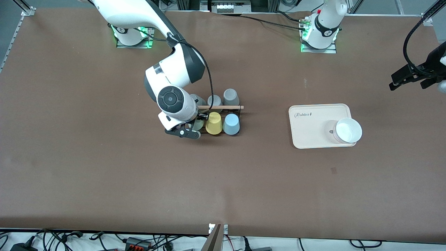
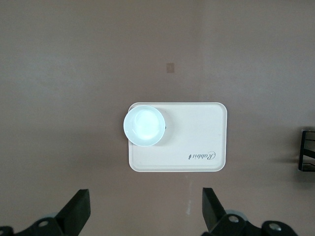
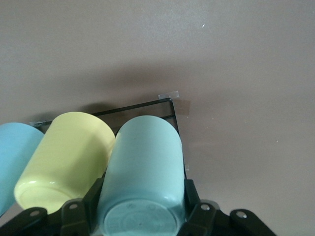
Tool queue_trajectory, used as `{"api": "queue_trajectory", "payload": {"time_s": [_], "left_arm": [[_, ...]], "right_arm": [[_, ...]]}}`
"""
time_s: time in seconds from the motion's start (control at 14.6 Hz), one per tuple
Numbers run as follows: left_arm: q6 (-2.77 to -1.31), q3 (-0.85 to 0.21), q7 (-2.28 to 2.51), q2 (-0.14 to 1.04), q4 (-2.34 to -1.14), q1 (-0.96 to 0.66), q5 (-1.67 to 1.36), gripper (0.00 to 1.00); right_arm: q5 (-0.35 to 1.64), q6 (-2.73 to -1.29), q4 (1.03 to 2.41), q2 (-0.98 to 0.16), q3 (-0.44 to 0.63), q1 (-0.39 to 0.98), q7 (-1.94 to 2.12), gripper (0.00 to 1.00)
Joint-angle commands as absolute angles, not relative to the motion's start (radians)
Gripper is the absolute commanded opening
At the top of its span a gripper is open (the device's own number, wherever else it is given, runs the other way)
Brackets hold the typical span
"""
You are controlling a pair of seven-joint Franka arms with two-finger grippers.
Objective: Hang scattered cups on rack with three cups
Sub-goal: 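Set the green cup beside the yellow cup and open the right gripper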
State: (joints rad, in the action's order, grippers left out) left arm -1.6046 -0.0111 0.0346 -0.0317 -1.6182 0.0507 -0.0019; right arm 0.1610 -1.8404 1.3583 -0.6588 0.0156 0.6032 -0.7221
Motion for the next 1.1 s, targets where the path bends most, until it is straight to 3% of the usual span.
{"api": "queue_trajectory", "payload": {"time_s": [0.0,0.07,0.21,0.27,0.34,0.62,1.03], "left_arm": [[-1.601,-0.011,0.018,-0.028,-1.609,0.054,0.008,1.00],[-1.601,-0.012,0.018,-0.029,-1.609,0.054,0.008,1.00],[-1.601,-0.011,0.018,-0.028,-1.609,0.054,0.008,1.00],[-1.601,-0.011,0.018,-0.028,-1.609,0.054,0.008,1.00],[-1.601,-0.011,0.020,-0.029,-1.609,0.054,0.008,1.00],[-1.601,-0.011,0.020,-0.029,-1.609,0.054,0.008,1.00],[-1.601,-0.012,0.020,-0.029,-1.609,0.054,0.011,1.00]], "right_arm": [[0.183,-1.833,1.324,-0.692,0.025,0.611,-0.730,0.25],[0.184,-1.833,1.324,-0.696,0.025,0.611,-0.730,0.27],[0.186,-1.833,1.324,-0.696,0.025,0.607,-0.730,0.50],[0.201,-1.833,1.325,-0.696,0.025,0.607,-0.736,0.92],[0.221,-1.833,1.324,-0.695,0.026,0.603,-0.742,1.00],[0.233,-1.789,1.273,-0.684,0.038,0.575,-0.741,1.00],[0.224,-1.542,1.072,-0.661,0.041,0.415,-0.688,1.00]]}}
